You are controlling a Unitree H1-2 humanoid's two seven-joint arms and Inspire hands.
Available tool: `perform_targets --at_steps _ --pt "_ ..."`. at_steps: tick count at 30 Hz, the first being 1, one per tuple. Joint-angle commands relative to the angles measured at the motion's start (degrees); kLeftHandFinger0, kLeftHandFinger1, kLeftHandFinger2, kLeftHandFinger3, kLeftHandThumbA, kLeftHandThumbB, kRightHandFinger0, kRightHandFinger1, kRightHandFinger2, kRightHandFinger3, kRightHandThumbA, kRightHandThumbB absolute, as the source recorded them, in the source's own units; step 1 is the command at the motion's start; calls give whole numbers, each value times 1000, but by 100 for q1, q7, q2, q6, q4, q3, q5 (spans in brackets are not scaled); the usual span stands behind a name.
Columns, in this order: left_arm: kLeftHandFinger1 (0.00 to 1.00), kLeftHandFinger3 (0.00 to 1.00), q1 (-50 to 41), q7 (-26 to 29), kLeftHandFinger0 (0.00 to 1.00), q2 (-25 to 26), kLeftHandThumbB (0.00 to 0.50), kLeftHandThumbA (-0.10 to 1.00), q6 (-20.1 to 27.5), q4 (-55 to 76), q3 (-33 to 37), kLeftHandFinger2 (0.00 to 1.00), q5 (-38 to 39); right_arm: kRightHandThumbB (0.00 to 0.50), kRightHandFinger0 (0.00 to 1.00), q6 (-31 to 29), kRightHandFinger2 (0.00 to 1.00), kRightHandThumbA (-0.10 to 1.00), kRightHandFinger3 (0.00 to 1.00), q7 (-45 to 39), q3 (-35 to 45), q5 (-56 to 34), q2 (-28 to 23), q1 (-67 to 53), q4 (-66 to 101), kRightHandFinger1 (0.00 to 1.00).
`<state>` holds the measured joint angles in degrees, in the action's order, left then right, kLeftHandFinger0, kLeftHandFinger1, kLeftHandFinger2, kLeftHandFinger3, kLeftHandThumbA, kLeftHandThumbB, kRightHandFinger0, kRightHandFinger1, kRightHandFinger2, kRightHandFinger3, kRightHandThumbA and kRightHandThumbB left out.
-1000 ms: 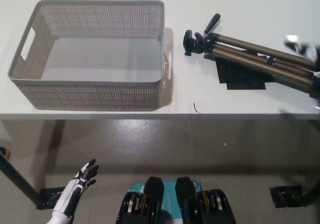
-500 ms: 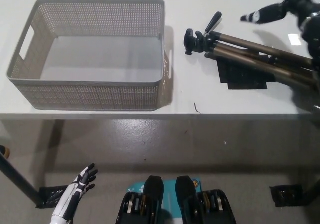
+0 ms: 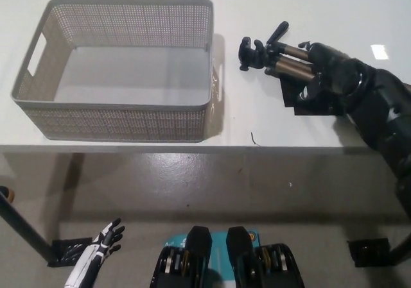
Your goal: The robot uses its right hand to pick the tripod on the desk and places it into a rectangular container on the left.
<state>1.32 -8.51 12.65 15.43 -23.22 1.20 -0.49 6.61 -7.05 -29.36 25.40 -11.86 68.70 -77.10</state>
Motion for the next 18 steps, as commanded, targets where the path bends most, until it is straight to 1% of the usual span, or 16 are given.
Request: perform_targets --at_steps 1,3,4,7,8,9,10,11,12,13,14,15,16,17,18 --pt "1000 1000 -25 -134 1000 120 500 1000 323 69 6 1000 46 500 1000 159 1000 852 1000 117 -389 487 67 -251 -390 1000" --pt "1000 1000 -88 -137 1000 117 500 1000 319 101 14 1000 32 500 1000 342 1000 785 1000 176 -742 735 65 -503 -467 1000" --pt "1000 1000 -92 -112 1000 113 500 1000 352 116 9 1000 13 500 1000 451 1000 783 1000 171 -1013 955 56 -635 -525 1000" --pt "1000 1000 -72 -138 1000 119 500 1000 371 115 -11 1000 57 500 1000 670 1000 742 1000 150 -1445 1204 36 -768 -563 1000" --pt "1000 1000 -55 -172 1000 130 500 1000 365 111 -23 1000 103 467 1000 765 1000 625 1000 346 -1548 1253 24 -801 -560 1000" --pt "1000 1000 -48 -179 1000 131 500 1000 359 111 -27 1000 112 392 1000 782 1000 470 1000 445 -1558 1232 10 -805 -560 1000" --pt "1000 1000 -39 -188 1000 130 500 1000 350 111 -33 1000 116 398 1000 793 1000 402 1000 559 -1554 1197 -10 -805 -560 1000" --pt "1000 1000 -48 -178 1000 130 500 1000 282 147 -32 1000 92 345 953 660 1000 144 1000 777 -1720 1365 -81 -807 -542 915" --pt "1000 1000 -47 -191 1000 137 500 1000 312 142 -20 1000 73 325 492 641 724 37 926 1099 -1793 1448 -115 -813 -527 516" --pt "1000 1000 -38 -179 1000 141 500 1000 367 109 -15 1000 38 327 260 621 551 5 902 1421 -1879 1537 -139 -823 -509 355" --pt "1000 1000 -38 -174 1000 140 500 1000 371 105 -16 1000 28 285 115 572 451 -80 879 1534 -1877 1523 -155 -823 -497 248" --pt "1000 1000 21 -155 1000 131 500 1000 367 67 -27 1000 22 242 241 381 546 -99 863 1733 -1769 1419 -210 -783 -467 383" --pt "1000 1000 9 -146 1000 117 500 1000 357 70 -33 1000 27 214 377 316 652 -100 825 1819 -1671 1343 -214 -744 -446 497" --pt "1000 1000 -13 -159 1000 114 500 1000 351 77 -30 1000 37 225 402 268 658 -100 794 1877 -1642 1337 -215 -741 -438 510" --pt "1000 1000 -33 -183 1000 118 500 1000 340 91 -26 1000 54 223 410 202 659 -100 775 1954 -1606 1331 -219 -737 -424 513"
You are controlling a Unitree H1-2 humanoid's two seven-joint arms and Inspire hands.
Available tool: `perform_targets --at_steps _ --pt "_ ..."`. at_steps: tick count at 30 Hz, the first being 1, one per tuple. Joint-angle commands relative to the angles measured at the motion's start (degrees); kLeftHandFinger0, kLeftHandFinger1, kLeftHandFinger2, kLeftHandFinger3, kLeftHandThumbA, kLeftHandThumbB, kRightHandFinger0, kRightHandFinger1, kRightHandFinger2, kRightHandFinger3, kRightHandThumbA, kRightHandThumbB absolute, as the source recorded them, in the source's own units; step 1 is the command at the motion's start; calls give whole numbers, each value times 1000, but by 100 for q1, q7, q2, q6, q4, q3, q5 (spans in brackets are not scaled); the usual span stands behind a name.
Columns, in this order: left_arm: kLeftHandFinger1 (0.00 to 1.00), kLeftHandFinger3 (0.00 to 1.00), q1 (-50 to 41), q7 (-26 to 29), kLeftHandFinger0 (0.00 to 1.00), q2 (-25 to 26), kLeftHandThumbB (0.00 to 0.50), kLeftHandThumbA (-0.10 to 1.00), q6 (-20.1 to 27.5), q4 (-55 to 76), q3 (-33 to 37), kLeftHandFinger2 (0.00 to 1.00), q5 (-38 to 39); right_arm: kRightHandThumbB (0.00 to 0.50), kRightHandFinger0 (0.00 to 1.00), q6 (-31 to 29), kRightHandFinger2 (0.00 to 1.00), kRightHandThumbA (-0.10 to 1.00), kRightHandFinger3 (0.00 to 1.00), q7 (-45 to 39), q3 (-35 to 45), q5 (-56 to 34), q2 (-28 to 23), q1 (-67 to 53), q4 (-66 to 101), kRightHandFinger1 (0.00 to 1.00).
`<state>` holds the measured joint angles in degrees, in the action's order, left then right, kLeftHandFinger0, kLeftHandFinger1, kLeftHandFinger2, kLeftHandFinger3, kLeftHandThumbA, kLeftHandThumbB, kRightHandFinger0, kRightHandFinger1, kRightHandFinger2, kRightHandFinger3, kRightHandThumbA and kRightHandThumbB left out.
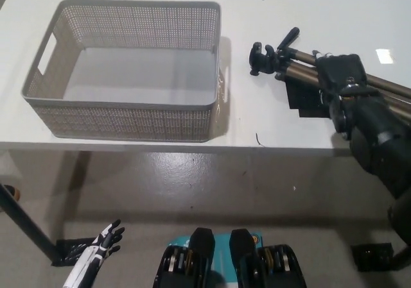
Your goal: The robot uses its right hand to pick the tripod on the desk and places it into a rectangular container on the left.
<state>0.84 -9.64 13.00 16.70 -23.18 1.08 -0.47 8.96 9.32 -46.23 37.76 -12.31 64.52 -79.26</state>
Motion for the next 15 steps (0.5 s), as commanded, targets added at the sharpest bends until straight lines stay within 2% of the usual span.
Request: perform_targets --at_steps 1,2,3,4,5,7,8,9,10,11,12,13,14,15 --pt "1000 1000 17 -44 1000 85 500 1000 210 78 -7 1000 8 223 521 -114 732 -100 769 379 70 133 -186 -287 -185 602" --pt "1000 1000 20 -34 1000 88 500 1000 209 76 6 1000 -26 224 504 -290 711 -100 730 575 148 91 -212 -273 -147 578" --pt "1000 1000 17 -23 1000 89 500 1000 215 82 8 1000 -44 222 380 -410 664 -100 696 649 189 82 -212 -207 -99 483" --pt "1000 1000 16 -38 1000 84 500 1000 209 75 1 1000 -14 239 297 -485 620 -100 663 697 215 89 -204 -151 -58 421" --pt "1000 1000 21 -49 1000 84 500 1000 196 74 -2 1000 1 270 226 -576 515 -100 606 771 242 101 -203 -96 -15 341" --pt "1000 1000 45 -80 1000 94 500 1000 168 78 -5 1000 32 248 79 -800 382 -100 574 912 219 199 -185 212 163 211" --pt "1000 1000 46 -89 1000 94 500 1000 167 77 -4 1000 39 245 9 -930 273 -100 499 1032 220 233 -199 306 240 112" --pt "1000 1000 43 -98 1000 92 500 1000 162 82 -2 1000 46 244 2 -1089 248 -100 479 1176 231 252 -222 387 316 90" --pt "1000 1000 37 -69 1000 98 500 1000 146 119 4 1000 -3 239 0 -1283 185 -100 379 1331 245 287 -274 533 477 27" --pt "1000 1000 41 -61 1000 96 500 1000 173 101 4 1000 -12 235 0 -1318 162 -100 342 1301 282 281 -299 606 587 5" --pt "1000 1000 39 -70 1000 94 500 1000 182 104 5 1000 -3 223 0 -1338 233 -100 342 1299 325 304 -352 716 822 11" --pt "1000 1000 36 -79 1000 92 500 1000 175 112 5 1000 8 221 0 -1423 413 -100 364 1347 382 333 -426 815 1096 64" --pt "1000 1000 32 -73 1000 74 500 1000 187 107 21 1000 -12 241 0 -1502 634 -100 410 1379 445 376 -540 857 1457 155" --pt "1000 1000 21 -68 1000 72 500 1000 188 119 25 1000 -23 227 0 -1511 726 -100 466 1299 513 400 -621 892 1791 195"
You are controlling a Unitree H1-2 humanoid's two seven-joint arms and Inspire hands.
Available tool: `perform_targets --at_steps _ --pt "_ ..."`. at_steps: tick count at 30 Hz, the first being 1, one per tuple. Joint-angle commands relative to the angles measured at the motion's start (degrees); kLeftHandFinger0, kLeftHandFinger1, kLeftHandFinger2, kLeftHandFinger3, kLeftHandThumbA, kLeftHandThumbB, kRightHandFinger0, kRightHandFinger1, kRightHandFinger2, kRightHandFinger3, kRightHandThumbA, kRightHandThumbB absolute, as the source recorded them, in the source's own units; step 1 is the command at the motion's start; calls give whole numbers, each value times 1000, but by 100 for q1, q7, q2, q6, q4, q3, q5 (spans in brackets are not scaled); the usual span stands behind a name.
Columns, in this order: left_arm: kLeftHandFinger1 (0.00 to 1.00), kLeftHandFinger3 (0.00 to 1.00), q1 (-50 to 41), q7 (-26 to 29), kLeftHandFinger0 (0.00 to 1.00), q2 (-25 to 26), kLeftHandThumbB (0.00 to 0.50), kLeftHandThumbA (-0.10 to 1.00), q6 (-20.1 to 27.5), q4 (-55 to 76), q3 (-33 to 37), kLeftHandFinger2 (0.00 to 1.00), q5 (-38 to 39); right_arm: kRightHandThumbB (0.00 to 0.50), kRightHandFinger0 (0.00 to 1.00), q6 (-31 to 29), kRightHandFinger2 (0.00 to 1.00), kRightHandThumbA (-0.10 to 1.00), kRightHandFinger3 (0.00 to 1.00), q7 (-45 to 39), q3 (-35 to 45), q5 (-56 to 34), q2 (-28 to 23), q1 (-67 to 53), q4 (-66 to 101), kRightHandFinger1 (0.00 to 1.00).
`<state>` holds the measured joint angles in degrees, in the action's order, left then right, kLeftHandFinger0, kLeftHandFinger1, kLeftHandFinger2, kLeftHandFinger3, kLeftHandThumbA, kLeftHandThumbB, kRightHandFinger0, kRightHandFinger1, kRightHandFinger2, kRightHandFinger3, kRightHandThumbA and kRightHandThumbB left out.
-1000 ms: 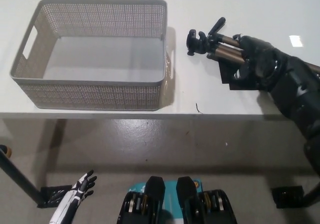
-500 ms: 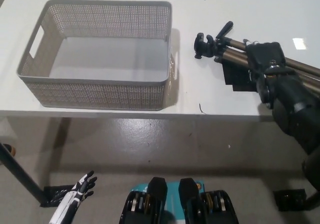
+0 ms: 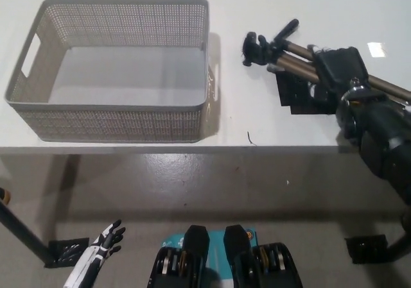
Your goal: The robot uses its right hand to pick the tripod on the desk and places it into a rectangular container on the left.
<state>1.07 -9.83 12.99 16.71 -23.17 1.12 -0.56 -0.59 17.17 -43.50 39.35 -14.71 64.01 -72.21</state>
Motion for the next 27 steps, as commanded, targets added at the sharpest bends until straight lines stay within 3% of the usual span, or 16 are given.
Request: perform_targets --at_steps 1,2,3,7,9,12,14,23,27 --pt "1000 1000 4 -46 1000 78 500 1000 186 116 19 1000 -21 199 0 -509 772 -100 473 286 333 265 -496 1005 1579 208" --pt "1000 1000 9 -40 1000 74 500 1000 198 98 17 1000 -23 192 0 -461 857 -100 523 116 373 292 -562 1031 1859 251" --pt "1000 1000 23 -29 1000 72 500 1000 184 101 15 1000 -36 186 0 -385 881 -100 586 -104 419 355 -665 1133 2299 307" --pt "1000 1000 57 -108 1000 107 500 1000 249 68 42 1000 -14 206 0 -253 787 -100 843 -630 569 487 -836 1474 3386 413" --pt "1000 1000 82 -90 1000 123 500 1000 412 -42 51 1000 -57 217 0 -307 777 -100 907 -648 591 547 -844 1592 3554 408" --pt "1000 1000 81 -126 1000 119 500 1000 375 -17 45 1000 -7 175 0 -369 771 -100 913 -796 666 573 -831 1797 3881 390" --pt "1000 1000 49 -70 1000 116 500 1000 313 24 45 1000 -76 178 0 -332 776 -100 1000 -921 708 596 -765 1910 4091 420" --pt "1000 1000 -60 -44 1000 67 500 1000 216 90 36 1000 -71 236 0 -296 748 -100 1000 -1027 621 905 -467 1967 4625 381" --pt "1000 1000 -90 -91 1000 84 500 1000 191 112 40 1000 -41 254 0 -284 781 -100 803 -1152 566 1043 -307 1975 4663 289"
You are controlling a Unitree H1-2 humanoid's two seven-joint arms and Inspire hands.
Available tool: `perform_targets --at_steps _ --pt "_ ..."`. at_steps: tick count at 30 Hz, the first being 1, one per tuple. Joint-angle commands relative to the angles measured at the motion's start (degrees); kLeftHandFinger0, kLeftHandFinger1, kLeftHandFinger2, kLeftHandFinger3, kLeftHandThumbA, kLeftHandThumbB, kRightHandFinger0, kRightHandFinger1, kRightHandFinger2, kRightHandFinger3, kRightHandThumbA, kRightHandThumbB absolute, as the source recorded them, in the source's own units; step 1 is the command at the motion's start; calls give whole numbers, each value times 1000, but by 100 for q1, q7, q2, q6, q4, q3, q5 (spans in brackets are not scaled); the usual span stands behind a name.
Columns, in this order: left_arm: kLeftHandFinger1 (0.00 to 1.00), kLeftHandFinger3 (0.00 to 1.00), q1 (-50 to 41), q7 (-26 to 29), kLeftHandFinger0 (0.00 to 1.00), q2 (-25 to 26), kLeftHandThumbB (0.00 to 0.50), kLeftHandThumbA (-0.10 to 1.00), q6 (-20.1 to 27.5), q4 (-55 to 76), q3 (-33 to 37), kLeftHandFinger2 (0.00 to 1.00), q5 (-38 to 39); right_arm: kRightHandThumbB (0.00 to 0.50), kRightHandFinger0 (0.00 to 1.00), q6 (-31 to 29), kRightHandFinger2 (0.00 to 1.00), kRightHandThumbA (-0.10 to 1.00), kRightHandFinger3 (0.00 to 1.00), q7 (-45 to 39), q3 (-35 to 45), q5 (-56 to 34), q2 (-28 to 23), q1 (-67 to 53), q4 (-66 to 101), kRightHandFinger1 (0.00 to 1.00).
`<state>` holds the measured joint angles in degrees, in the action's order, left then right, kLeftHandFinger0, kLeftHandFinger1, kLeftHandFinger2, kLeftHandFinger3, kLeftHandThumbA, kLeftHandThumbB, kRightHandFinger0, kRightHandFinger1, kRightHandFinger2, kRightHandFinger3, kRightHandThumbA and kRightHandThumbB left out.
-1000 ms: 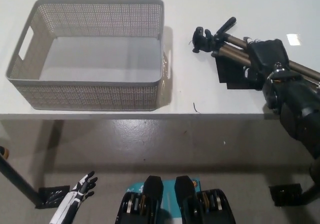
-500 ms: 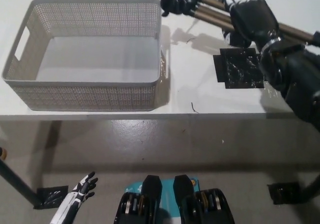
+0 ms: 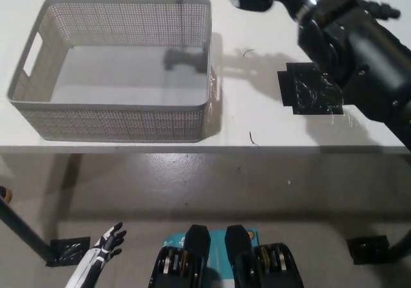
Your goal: The robot uses its right hand to pick the tripod on the desk and places it into a rectangular container on the left.
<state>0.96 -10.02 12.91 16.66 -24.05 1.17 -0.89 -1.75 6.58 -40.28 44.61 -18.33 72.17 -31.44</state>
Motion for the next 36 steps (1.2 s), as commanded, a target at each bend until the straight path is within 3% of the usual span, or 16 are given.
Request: perform_targets --at_steps 1,3,4,5,9,15,16,18,19,21,22,23,30,33,35,36 --pt "1000 1000 -81 -100 1000 103 500 1000 173 197 53 1000 -13 245 0 -123 790 -100 793 -227 220 512 134 1156 589 291" --pt "1000 1000 -81 -99 1000 115 500 1000 192 188 78 1000 -62 246 0 -174 788 -100 741 -284 140 586 308 1193 513 259" --pt "1000 1000 -77 -96 1000 115 500 1000 194 175 81 1000 -72 257 0 -219 781 -100 631 -263 115 622 383 1202 475 205" --pt "1000 1000 -70 -88 1000 92 500 1000 204 131 104 1000 -95 305 0 -241 763 -100 638 -292 68 655 488 1185 461 163" --pt "1000 1000 -51 -71 1000 81 500 1000 239 113 141 1000 -115 298 0 -325 568 -100 368 -581 -165 825 937 1292 222 0" --pt "1000 1000 -69 -8 1000 91 500 1000 204 228 167 1000 -169 331 0 -290 302 -100 415 -472 -518 1156 1590 1306 -564 0" --pt "1000 1000 -72 -31 1000 101 500 1000 185 250 161 1000 -138 370 0 -365 291 -100 403 -374 -608 1194 1707 1306 -842 0" --pt "1000 1000 -50 -14 1000 98 500 1000 143 257 156 1000 -148 372 6 -485 358 -100 450 -561 -734 1186 1810 1321 -1139 40" --pt "1000 1000 -65 -18 1000 92 500 1000 159 273 162 1000 -146 357 0 -486 281 -100 526 -700 -770 1169 1842 1307 -1201 2" --pt "1000 1000 -46 -62 1000 98 500 1000 115 308 176 1000 -120 360 0 -484 201 -100 518 -528 -805 1217 1923 1247 -1432 3" --pt "1000 1000 -35 -100 1000 111 500 1000 125 324 187 1000 -101 355 0 -444 37 -100 484 -348 -848 1285 1983 1187 -1592 0" --pt "1000 1000 -21 -125 1000 123 500 1000 128 330 200 1000 -98 371 0 -422 1 -100 453 -248 -882 1342 2004 1159 -1683 0" --pt "1000 1000 73 -223 1000 147 500 1000 180 292 199 1000 -13 294 0 -377 99 -93 502 674 -1205 1653 2112 989 -2723 0" --pt "1000 1000 81 -231 1000 150 500 1000 174 283 195 1000 -7 322 0 -238 85 -100 505 937 -1177 1709 2083 1020 -2935 0" --pt "1000 1000 103 -256 1000 161 500 1000 148 283 186 1000 20 319 84 -267 196 -100 542 659 -952 1492 2005 1105 -2914 51" --pt "1000 1000 116 -268 1000 163 500 1000 137 273 184 1000 28 330 3 -260 161 -100 532 752 -845 1398 1989 1180 -3065 4"
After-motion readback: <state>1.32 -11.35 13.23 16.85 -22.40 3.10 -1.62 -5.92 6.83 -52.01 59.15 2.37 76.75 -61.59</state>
